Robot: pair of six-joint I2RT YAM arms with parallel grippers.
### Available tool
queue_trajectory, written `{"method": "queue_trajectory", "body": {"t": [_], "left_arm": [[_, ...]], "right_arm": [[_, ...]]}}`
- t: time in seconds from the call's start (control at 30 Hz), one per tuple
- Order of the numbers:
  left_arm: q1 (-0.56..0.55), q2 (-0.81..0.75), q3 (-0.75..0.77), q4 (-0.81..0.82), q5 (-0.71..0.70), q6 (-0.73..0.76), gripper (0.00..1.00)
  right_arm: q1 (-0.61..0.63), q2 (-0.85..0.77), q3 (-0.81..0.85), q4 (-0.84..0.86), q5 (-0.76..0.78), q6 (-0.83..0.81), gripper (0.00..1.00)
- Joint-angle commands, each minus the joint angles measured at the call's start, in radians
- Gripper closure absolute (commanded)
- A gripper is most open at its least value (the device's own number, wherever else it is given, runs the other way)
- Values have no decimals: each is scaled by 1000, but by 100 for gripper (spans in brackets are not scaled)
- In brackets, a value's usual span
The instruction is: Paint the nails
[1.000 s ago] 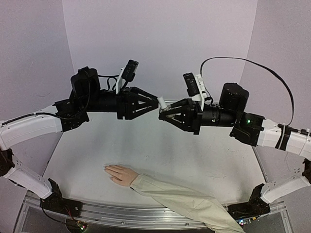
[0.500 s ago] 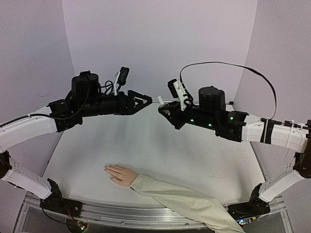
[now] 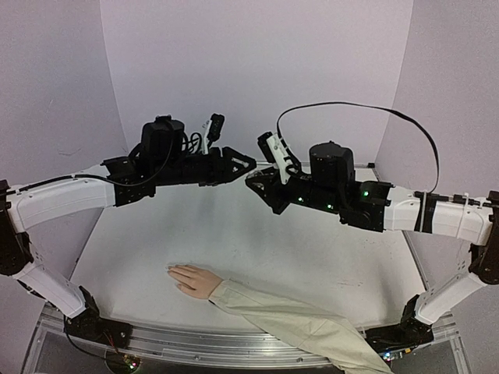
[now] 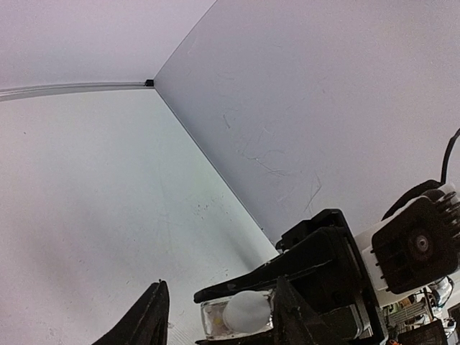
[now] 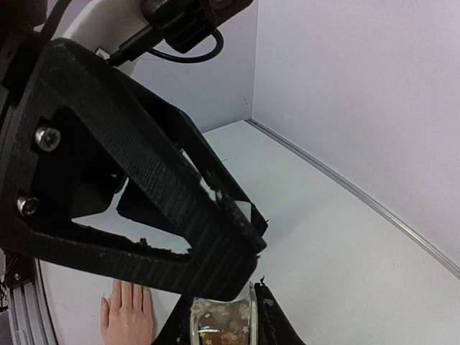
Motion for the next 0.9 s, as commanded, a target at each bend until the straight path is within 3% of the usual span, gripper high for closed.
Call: {"method": "queue_trajectory", "body": {"t": [0.0,0.27,0.4,0.5,0.57,0.6,0.67,0.7,0.77,0.87], "left_arm": [[-21,15,66,80,-16,-11,54],[-37,35,78,86,29,12,88],[-37,12,73,96,110,77,99],[-36,1,80,178,363,166,100],[-37,-8,73,324,617,195,100],[-39,-23,45,443,710,173,100],[-38,-54,-13,650,805,109,100],[-38,-71,-26,683,819,113,100],[-37,-87,-30,688,816,125,100],[-32,-87,-39,684,748,117,100]], "right_arm": [[9,-8,45,59,22,-9,100],[13,-38,20,89,-14,8,100],[4,-88,-7,104,-142,24,100],[-48,-125,-23,125,-455,83,100],[-68,-138,-25,183,-818,118,100],[-67,-142,-29,248,-1044,161,100],[-66,-143,-56,497,-1218,361,100],[-63,-149,-68,589,-1231,431,100],[-63,-183,-83,595,-1163,435,100],[-64,-241,-97,401,-972,276,100]]}}
